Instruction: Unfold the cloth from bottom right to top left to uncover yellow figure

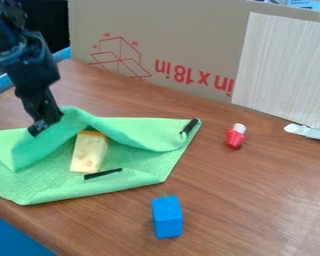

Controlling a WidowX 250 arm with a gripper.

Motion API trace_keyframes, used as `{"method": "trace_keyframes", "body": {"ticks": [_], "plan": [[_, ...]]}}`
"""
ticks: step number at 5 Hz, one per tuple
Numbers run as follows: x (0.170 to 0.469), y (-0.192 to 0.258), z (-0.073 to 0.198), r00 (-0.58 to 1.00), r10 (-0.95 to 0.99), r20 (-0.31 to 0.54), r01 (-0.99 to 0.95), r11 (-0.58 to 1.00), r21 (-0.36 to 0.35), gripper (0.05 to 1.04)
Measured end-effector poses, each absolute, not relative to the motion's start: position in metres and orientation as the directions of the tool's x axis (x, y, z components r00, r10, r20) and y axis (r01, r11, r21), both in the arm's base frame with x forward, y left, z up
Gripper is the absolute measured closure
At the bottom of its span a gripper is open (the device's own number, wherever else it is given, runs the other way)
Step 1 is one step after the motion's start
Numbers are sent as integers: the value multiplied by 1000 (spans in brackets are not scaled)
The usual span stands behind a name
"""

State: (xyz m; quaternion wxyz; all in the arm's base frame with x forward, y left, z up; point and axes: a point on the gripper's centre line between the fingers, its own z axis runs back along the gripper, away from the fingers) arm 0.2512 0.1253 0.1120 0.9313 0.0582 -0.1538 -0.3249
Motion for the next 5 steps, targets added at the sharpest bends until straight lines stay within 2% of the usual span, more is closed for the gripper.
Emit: {"method": "trace_keyframes", "body": {"ticks": [1, 3, 4, 5], "plan": [[281, 151, 111, 807, -547, 221, 521, 837, 168, 1028], [360, 190, 95, 922, -365, 131, 355, 930, 96, 1028], [390, 212, 82, 955, -286, 78, 280, 957, 74, 1028], [407, 223, 80, 969, -240, 62, 237, 970, 59, 1028]]}}
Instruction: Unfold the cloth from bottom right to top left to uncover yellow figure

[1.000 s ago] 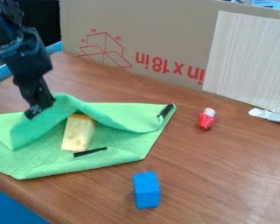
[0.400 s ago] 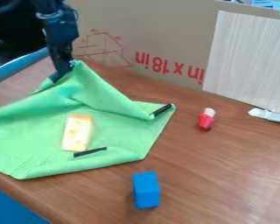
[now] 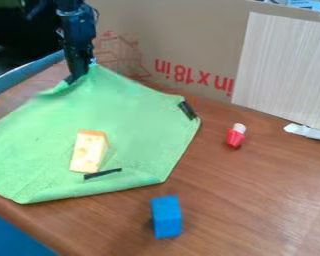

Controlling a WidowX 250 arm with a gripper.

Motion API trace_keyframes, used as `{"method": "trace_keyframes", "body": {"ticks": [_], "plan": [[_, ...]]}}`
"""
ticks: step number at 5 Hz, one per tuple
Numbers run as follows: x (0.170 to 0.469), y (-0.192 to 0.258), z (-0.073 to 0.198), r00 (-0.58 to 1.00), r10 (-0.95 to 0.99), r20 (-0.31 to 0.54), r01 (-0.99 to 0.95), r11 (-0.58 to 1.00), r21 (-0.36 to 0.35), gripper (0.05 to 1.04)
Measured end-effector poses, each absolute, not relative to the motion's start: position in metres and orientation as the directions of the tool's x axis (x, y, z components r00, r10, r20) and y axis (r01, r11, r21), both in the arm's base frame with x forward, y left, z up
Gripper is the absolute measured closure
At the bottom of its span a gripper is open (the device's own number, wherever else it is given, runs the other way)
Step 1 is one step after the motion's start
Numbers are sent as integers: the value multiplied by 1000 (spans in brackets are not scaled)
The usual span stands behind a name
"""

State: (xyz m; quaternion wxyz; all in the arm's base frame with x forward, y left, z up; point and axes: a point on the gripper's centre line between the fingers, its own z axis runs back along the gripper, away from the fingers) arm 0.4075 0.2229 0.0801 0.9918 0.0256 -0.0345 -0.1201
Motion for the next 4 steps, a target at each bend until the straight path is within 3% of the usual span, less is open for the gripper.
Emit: {"method": "trace_keyframes", "body": {"ticks": [2, 3, 4], "plan": [[416, 246, 83, 982, -170, 79, 165, 984, 71, 1028], [415, 249, 71, 981, -178, 72, 171, 981, 90, 1006], [410, 249, 59, 982, -181, 51, 176, 981, 84, 877]]}}
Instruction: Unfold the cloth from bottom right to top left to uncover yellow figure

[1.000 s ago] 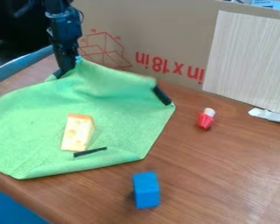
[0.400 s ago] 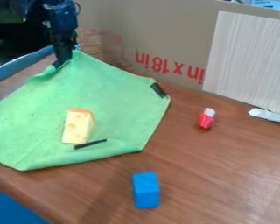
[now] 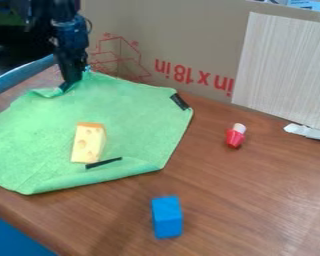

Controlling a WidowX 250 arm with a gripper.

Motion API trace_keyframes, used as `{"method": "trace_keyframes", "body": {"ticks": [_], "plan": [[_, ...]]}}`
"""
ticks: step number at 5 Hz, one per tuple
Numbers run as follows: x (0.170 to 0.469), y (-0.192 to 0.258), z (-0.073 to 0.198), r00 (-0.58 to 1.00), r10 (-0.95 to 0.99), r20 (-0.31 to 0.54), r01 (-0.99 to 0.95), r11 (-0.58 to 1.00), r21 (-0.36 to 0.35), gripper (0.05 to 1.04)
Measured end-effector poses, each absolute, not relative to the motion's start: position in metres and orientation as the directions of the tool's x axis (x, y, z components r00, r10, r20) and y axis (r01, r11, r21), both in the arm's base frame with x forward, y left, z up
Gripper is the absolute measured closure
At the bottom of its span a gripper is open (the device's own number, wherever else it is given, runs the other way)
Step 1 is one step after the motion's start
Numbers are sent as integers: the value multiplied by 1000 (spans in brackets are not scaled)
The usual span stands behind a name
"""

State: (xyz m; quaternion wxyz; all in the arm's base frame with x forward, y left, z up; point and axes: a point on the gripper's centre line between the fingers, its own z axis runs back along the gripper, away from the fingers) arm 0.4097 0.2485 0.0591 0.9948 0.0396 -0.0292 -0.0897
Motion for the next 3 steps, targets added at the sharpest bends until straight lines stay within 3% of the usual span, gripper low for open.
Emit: {"method": "trace_keyframes", "body": {"ticks": [3], "plan": [[385, 258, 98, 985, -150, 83, 140, 984, 114, 93]]}}
